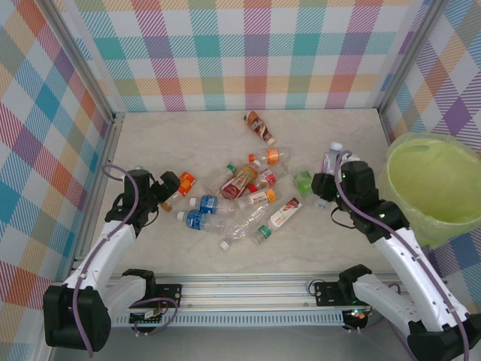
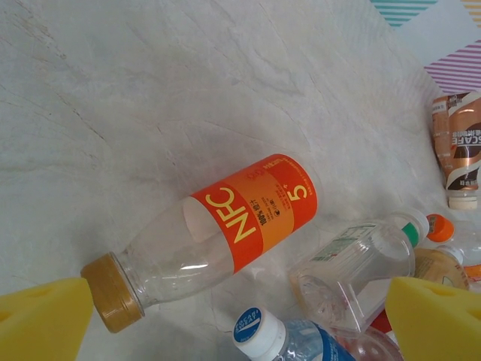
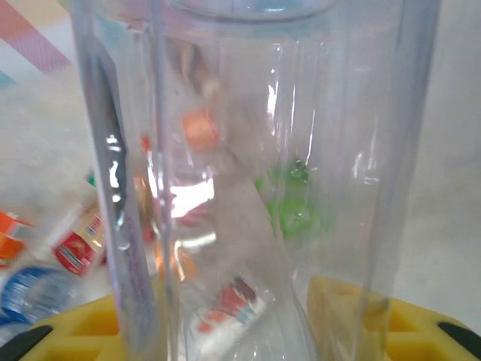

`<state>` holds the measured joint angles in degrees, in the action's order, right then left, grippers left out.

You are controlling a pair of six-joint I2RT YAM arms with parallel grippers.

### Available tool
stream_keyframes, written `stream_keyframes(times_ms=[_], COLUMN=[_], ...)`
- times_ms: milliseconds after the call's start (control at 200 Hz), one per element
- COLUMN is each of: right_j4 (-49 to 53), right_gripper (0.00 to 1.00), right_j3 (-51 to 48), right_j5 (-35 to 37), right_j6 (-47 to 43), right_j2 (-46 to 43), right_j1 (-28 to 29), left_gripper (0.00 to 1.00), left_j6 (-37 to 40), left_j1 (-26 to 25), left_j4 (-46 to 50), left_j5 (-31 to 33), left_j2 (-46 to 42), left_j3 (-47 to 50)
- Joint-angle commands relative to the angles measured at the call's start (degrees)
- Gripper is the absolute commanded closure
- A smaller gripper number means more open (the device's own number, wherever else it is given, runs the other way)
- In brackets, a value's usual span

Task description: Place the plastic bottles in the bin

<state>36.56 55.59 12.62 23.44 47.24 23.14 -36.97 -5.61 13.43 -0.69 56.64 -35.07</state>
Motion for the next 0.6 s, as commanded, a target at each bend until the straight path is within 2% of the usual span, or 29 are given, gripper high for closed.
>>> stream_keyframes(times_ms=[0, 140, 290, 345, 445, 595], right_j4=[3.89, 3.19, -1.12, -3.01, -5.0, -2.45], right_gripper=[0.56, 0.56, 0.56, 0.56, 0.56, 0.56], right_j3=[10.06, 18.42, 20.85, 20.82, 19.84, 20.8], right_j5=[3.3, 11.62, 29.59, 33.92, 36.19, 36.82], right_j6=[-9.15, -15.72, -23.52, -25.66, -27.22, -27.48], right_j2=[-0.02, 0.93, 1.17, 0.46, -1.37, -1.08], right_j1=[0.15, 0.16, 0.0, -0.47, -3.53, -11.03], left_gripper=[0.0, 0.0, 0.0, 0.0, 0.0, 0.0], left_j6=[-2.41, -3.53, -4.7, -4.85, -4.52, -4.4], left_j1=[-0.11, -0.11, -0.17, -0.11, -0.15, 1.35], left_j4=[-1.2, -1.21, -0.58, -0.1, 0.44, 0.95], left_j5=[-1.86, -2.8, -2.53, -2.32, -1.01, 2.69], left_j2=[0.45, 1.16, 1.24, 1.24, 1.48, 2.25], left_j3=[-2.01, -2.63, -2.72, -2.73, -2.46, -1.59])
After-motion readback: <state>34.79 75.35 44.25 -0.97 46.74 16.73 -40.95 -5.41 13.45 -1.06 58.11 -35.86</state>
